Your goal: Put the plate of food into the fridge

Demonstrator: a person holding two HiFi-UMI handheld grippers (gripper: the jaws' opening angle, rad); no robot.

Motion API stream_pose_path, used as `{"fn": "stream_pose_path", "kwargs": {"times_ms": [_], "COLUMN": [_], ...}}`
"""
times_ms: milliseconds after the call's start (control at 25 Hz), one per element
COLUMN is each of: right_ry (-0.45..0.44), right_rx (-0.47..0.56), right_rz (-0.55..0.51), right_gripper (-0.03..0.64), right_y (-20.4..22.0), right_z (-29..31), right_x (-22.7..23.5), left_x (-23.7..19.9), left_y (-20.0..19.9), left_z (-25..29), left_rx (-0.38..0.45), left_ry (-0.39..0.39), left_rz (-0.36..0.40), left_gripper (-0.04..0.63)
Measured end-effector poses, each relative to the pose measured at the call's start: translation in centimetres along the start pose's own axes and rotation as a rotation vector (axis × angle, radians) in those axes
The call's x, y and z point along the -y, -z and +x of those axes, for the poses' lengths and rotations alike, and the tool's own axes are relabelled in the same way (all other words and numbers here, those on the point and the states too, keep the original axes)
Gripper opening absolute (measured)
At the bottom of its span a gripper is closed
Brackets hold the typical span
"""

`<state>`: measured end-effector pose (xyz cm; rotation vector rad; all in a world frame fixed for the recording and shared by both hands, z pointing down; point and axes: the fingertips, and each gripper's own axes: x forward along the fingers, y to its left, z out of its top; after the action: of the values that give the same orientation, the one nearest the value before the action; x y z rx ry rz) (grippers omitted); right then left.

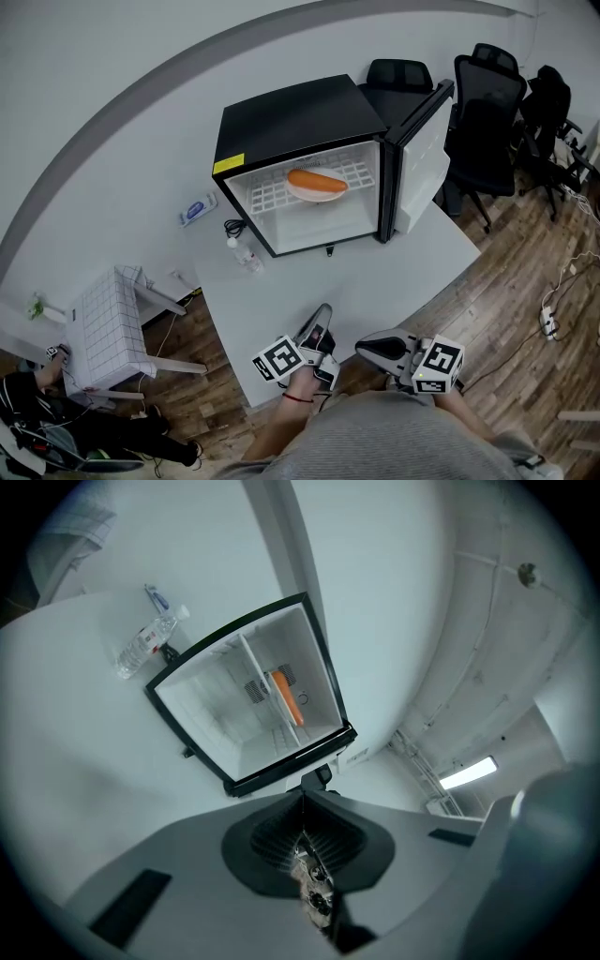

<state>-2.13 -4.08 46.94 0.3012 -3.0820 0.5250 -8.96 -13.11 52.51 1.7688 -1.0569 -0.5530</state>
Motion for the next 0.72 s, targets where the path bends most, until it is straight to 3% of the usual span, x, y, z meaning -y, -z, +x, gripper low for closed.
{"fn": "stream_pose_path", "kwargs": {"times_ms": [160,400,720], "right_ry": [0.002,0.004,0.008], "right_rx": [-0.002,-0.008,-0.005], "right_rz": [0.001,0.000,0.001], "right_gripper": [0.015,0.014,0.015], "right_y": [0.1,0.3,0.2], "right_z": [0.1,0.2,0.0], "right_x": [-0.1,0.0,0.2], "left_x": [0.4,1.2,2.7], "left_y": [-0.1,0.8,4.2], "left_z": [-0.7,-1.1,-1.4], "left_rx": [0.018,0.015,-0.093], "left_ry": [0.004,0.034,0.095], "left_rz": [0.134,0.266,0.428], "left_gripper": [0.012,0.012,0.012]}}
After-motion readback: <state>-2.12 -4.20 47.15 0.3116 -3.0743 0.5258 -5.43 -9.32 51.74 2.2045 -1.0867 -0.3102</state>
